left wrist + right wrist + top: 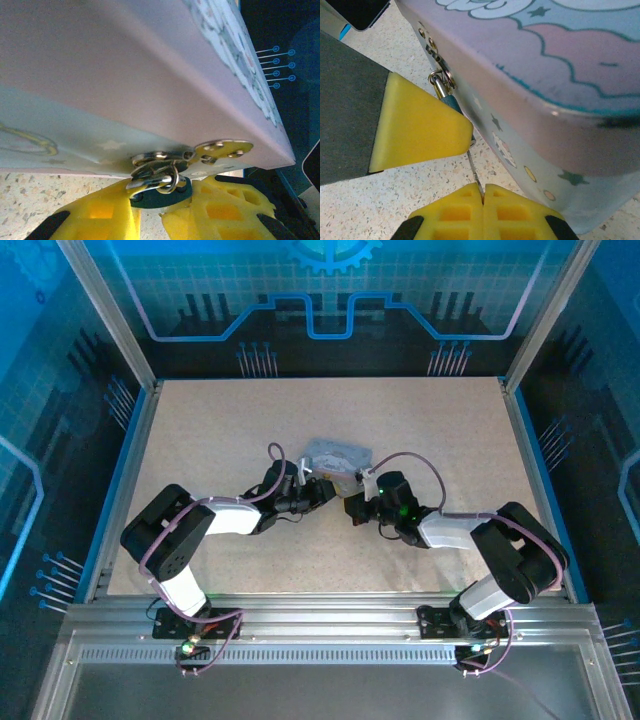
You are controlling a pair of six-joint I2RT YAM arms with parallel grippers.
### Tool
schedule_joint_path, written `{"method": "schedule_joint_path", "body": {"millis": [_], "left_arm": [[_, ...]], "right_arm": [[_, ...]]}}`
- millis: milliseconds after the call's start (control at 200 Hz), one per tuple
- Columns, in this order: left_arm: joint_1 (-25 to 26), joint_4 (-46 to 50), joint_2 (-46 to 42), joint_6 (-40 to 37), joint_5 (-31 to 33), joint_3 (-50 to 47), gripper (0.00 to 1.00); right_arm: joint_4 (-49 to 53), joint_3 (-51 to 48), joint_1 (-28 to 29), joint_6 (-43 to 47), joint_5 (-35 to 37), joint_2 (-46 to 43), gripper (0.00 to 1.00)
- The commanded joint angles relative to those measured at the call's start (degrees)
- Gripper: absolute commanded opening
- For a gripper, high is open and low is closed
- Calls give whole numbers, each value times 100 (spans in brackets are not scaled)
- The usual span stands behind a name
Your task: Unlock the padlock with the key
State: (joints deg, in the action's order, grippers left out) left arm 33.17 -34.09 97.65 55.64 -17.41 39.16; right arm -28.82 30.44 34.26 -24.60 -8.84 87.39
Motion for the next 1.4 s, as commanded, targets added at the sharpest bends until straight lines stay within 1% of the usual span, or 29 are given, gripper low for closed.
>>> {"method": "schedule_joint_path", "body": {"millis": [0,595,1081,1221,1396], "left_arm": [[56,-177,-87,128,-228,-22,18],[51,-170,-18,145,-219,-40,18],[75,-124,-71,158,-254,-13,18],[93,-73,-97,161,-236,-13,18],[132,-32,-98,167,-254,21,18]], "right_arm": [[-531,-34,-113,-89,-16,-46,0],[-678,-188,-131,-11,-63,-214,1],[-791,-105,-115,144,-17,-74,1],[-977,-71,-117,221,19,-48,1],[-1253,-10,-114,244,-142,64,1]]}}
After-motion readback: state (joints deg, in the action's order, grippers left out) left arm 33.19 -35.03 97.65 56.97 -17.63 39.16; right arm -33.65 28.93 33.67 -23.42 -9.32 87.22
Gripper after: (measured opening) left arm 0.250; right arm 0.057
